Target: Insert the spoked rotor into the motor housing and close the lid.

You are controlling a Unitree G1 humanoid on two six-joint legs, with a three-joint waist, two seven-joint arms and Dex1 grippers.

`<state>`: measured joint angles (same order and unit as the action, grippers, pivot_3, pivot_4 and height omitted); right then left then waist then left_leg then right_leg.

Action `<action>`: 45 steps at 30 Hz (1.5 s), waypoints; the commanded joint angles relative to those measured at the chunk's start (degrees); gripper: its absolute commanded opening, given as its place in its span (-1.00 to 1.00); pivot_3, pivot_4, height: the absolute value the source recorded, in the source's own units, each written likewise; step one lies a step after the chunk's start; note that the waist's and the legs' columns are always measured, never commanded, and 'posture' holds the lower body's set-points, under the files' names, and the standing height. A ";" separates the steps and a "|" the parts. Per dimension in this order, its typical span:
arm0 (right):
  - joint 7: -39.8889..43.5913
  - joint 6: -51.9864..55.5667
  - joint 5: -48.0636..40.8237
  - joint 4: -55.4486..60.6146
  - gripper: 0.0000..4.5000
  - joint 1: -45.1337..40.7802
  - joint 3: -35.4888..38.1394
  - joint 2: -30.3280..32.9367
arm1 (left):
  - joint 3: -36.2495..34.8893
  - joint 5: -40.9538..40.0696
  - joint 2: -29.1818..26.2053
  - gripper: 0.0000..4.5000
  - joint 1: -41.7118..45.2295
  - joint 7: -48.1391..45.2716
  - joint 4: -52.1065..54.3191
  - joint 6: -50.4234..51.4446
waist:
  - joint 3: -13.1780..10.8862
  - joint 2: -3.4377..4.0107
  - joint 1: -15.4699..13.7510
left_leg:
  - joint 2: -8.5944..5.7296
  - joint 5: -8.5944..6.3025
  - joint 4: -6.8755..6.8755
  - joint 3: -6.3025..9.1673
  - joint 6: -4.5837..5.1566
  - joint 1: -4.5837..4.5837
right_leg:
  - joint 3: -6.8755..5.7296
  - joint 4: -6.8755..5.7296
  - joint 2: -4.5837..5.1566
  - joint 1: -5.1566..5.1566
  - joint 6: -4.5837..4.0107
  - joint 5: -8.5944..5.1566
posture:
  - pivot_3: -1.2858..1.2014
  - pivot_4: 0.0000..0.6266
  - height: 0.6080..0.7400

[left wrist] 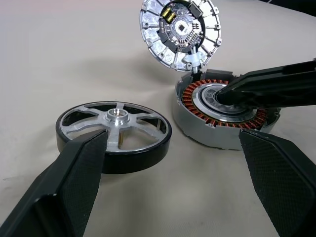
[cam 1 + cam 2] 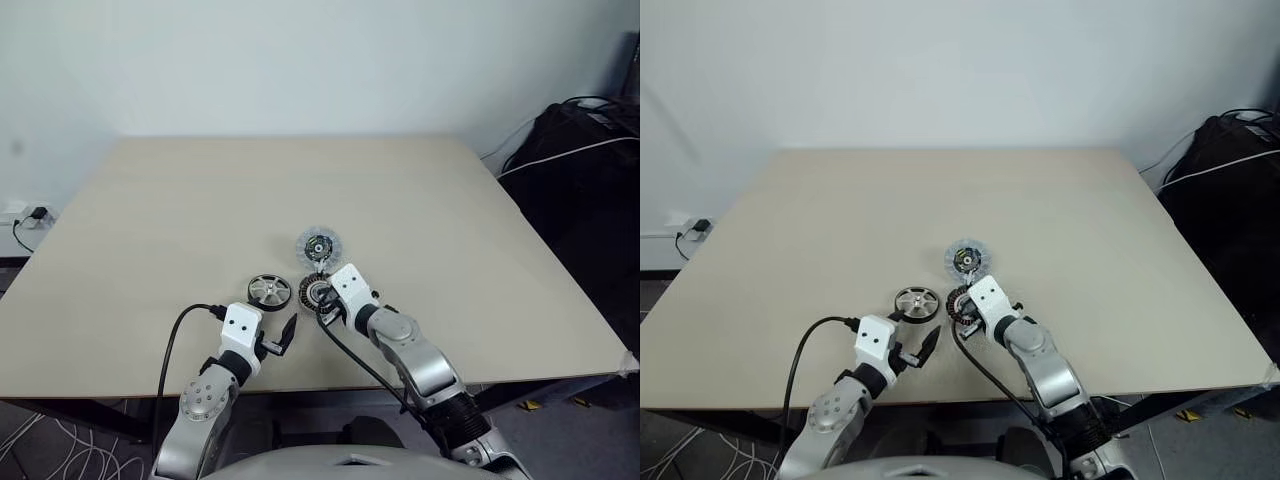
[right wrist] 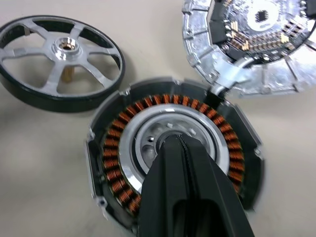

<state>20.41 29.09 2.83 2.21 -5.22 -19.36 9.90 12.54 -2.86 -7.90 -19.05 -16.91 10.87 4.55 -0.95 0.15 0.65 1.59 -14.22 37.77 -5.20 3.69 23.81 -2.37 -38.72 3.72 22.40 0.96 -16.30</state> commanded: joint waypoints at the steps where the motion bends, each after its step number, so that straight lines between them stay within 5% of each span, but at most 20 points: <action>1: 0.59 -0.28 -1.26 3.40 -0.99 0.44 1.53 0.16 | 0.43 -0.48 0.42 1.00 0.80 -0.52 -0.11 -1.49 | 0.00 0.00 0.03 | 0.00 0.00 0.00 0.00 0.00 0.00 | 0.00 0.00 0.00 0.00 0.00 0.00 | 0.03 -1.00 1.00; 10: 2.04 -1.26 -3.06 5.13 -0.99 -1.14 0.65 -2.24 | 0.41 -0.53 0.46 1.00 1.04 -0.94 -0.99 -2.03 | -0.01 0.00 0.05 | 0.01 0.00 -0.02 0.00 0.00 0.01 | 0.00 0.00 -0.02 0.03 0.00 0.00 | 0.03 -1.00 1.00; 25: 0.95 -4.19 -1.82 -9.04 -0.99 -4.49 0.86 -2.93 | 0.35 -0.55 0.60 1.00 0.59 -0.47 -0.57 -2.35 | 0.01 0.00 0.15 | 0.01 0.00 -0.04 0.01 -0.01 0.00 | 0.01 0.00 0.01 0.03 -0.01 0.00 | 0.03 -1.00 1.00; 36: 1.59 -4.04 -3.78 0.09 -0.99 -3.14 2.15 -2.83 | 0.48 -0.65 0.63 1.00 0.34 -0.41 0.69 -1.42 | 0.00 0.04 0.16 | 0.01 -0.01 -0.07 0.01 -0.01 0.05 | 0.03 0.00 0.05 0.10 -0.02 -0.01 | 0.03 -1.00 1.00; 45: 1.04 -4.46 -2.64 -5.57 -0.99 -3.77 1.79 -2.96 | 0.64 -0.56 0.87 1.00 0.27 -0.47 1.52 -0.67 | 0.00 0.04 0.15 | 0.01 -0.01 -0.08 0.01 -0.01 0.04 | 0.03 0.01 0.07 0.10 -0.04 -0.01 | 0.03 -1.00 1.00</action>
<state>21.74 25.51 -0.08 -2.90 -7.81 -18.07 7.17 12.98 -2.91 -7.23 -19.30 -17.48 9.45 3.82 -0.95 0.19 0.80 1.59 -14.22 37.69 -5.19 3.68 23.86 -2.35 -38.72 3.79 22.50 0.93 -16.31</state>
